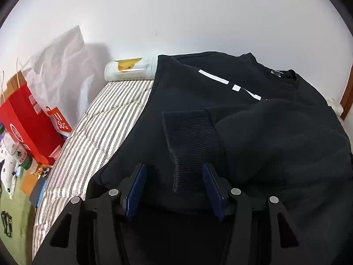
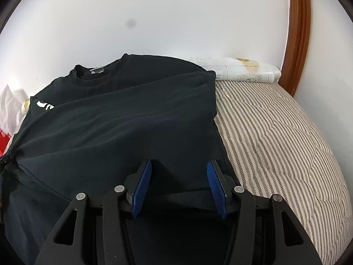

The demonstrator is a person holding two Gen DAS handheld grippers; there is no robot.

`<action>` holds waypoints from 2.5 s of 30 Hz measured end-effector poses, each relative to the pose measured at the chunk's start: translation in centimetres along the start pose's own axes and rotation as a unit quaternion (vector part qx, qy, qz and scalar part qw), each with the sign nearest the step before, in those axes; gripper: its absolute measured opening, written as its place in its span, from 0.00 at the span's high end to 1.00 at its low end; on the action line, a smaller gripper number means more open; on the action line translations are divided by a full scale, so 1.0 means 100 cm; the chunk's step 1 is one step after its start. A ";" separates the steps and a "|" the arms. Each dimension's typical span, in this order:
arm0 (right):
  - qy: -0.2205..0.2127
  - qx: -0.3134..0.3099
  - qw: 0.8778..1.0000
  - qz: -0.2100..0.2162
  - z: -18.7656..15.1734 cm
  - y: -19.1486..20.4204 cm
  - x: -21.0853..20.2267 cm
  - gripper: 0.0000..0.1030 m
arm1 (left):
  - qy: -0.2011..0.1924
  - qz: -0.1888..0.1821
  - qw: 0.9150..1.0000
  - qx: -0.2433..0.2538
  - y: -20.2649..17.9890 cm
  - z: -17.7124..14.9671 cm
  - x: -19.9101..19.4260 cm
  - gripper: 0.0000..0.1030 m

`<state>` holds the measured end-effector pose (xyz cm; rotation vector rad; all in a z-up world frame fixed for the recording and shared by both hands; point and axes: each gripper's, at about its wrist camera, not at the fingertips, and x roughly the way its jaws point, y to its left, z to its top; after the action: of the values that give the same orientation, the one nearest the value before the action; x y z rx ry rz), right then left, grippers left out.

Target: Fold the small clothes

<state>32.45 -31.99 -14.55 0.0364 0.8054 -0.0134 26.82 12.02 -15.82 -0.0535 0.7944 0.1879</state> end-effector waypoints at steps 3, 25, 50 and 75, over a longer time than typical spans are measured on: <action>0.001 0.006 1.000 0.003 0.001 -0.002 0.000 0.50 | 0.000 -0.001 1.000 -0.002 0.001 0.000 0.000 0.50; 0.009 0.003 1.000 0.003 0.001 0.000 0.001 0.50 | 0.004 -0.005 1.000 -0.013 0.006 0.001 -0.001 0.39; -0.012 0.009 1.000 0.011 0.000 -0.003 -0.007 0.58 | -0.064 0.011 0.998 -0.007 0.005 0.003 -0.027 0.33; 0.019 0.062 0.996 0.054 -0.010 -0.046 -0.072 0.59 | -0.074 -0.041 0.996 -0.026 0.031 -0.015 -0.079 0.32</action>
<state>26.62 -36.56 -10.22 0.1978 0.8396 0.0397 19.74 13.75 -11.19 -0.1204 0.6389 0.1326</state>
